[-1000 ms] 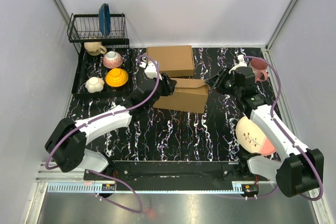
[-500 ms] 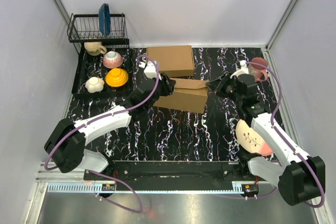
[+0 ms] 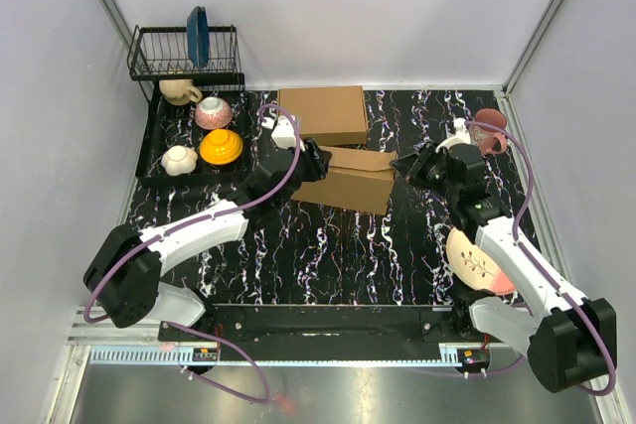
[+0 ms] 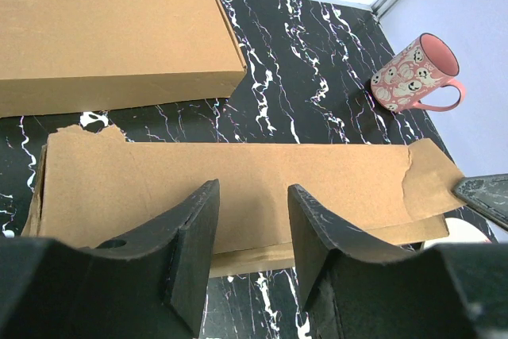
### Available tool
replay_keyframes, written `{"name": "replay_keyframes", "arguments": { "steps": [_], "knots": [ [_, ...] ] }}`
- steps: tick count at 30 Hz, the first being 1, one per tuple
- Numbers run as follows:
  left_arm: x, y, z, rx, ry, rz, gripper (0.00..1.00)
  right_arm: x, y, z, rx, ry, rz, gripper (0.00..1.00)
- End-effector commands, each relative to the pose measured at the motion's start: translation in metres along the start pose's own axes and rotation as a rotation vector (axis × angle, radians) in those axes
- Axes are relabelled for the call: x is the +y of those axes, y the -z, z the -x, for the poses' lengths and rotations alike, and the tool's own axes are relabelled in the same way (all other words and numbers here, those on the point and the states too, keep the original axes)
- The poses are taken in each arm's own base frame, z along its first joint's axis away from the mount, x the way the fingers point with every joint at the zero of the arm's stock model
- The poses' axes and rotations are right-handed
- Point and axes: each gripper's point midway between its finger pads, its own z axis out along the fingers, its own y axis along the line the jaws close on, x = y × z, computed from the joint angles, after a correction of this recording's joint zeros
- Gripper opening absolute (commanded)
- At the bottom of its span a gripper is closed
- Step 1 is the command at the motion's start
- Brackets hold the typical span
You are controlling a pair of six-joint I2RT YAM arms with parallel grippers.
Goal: Fold the paper box
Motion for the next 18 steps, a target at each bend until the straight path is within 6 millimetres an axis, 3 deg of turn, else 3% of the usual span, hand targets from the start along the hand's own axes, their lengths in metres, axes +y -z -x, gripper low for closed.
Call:
{"name": "replay_keyframes", "arguments": {
  "steps": [1,7,11,15,16,17,18],
  "knots": [
    [0.016,0.000,-0.011,0.033,-0.024,0.061,0.47,-0.091,0.025,-0.074,0.262,0.015,-0.359,0.13],
    [0.018,-0.001,-0.018,0.051,-0.022,0.068,0.47,-0.106,0.034,-0.093,0.340,-0.003,-0.430,0.17],
    [0.021,-0.001,-0.023,0.061,-0.024,0.072,0.47,-0.102,0.039,-0.090,0.337,-0.001,-0.427,0.29],
    [0.021,0.000,-0.023,0.062,-0.024,0.073,0.47,-0.063,0.047,-0.042,0.166,-0.001,-0.331,0.47],
    [0.021,0.000,-0.022,0.060,-0.025,0.073,0.47,-0.054,0.049,-0.031,0.137,0.005,-0.313,0.49],
    [0.021,0.000,-0.021,0.058,-0.025,0.074,0.47,-0.037,0.053,-0.008,0.078,0.016,-0.284,0.51],
    [0.021,0.000,-0.021,0.058,-0.026,0.074,0.47,-0.030,0.056,0.000,0.070,0.026,-0.280,0.52]
  ]
}}
